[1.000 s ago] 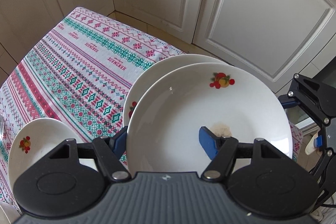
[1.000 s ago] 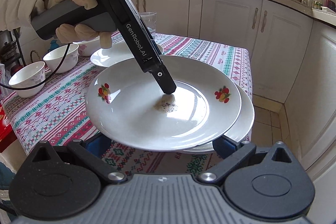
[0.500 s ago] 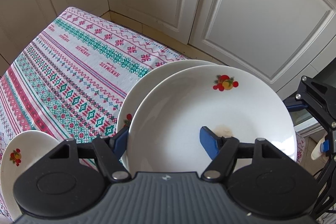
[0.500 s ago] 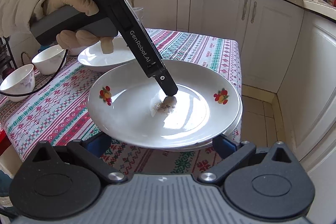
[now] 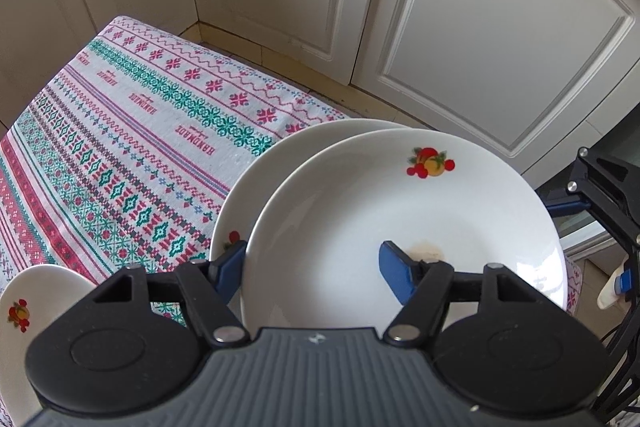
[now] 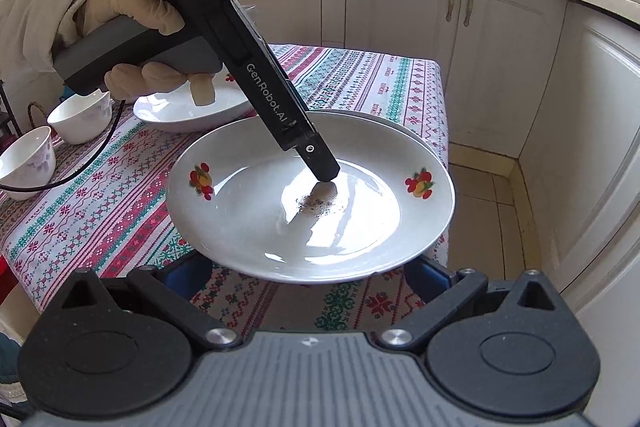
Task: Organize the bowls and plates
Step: 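Lower the stained plate onto the other plate and open the left gripper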
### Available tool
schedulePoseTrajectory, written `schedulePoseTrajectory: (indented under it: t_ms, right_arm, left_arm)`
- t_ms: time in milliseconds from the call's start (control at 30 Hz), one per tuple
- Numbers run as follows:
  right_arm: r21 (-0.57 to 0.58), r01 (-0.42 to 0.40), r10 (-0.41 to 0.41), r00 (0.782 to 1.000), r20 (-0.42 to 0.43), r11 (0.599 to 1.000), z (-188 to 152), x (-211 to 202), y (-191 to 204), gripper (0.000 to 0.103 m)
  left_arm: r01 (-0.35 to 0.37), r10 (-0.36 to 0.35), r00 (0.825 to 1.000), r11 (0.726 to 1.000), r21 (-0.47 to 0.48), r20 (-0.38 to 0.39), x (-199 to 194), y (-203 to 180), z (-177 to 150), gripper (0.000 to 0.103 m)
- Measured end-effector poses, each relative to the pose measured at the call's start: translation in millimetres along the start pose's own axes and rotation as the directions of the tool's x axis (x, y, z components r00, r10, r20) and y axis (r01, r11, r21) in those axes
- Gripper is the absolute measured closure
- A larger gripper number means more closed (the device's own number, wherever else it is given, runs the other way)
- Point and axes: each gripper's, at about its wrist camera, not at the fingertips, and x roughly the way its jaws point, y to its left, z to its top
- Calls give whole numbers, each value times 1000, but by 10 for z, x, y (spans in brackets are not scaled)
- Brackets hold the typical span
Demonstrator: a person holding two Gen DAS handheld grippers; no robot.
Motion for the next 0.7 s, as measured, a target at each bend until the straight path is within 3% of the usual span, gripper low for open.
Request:
schedulePoseTrajectory:
  t_ms: [200,300,700]
  right_arm:
    - [3,11,-11,1000,-9,1000,22,-6,16,0]
    - [2,17,-17,1000,-8,1000,25,-18,26,0]
    - [2,29,-29,999,-19,1000,49,2,33,0]
  left_arm:
    - [3,-3,1000,1000,3,1,-1,3,2,33]
    - [16,-16,1000,1000,-3,5,7,1,4,25]
    - [11,-11,1000,1000,9,25,-28,14,26,25]
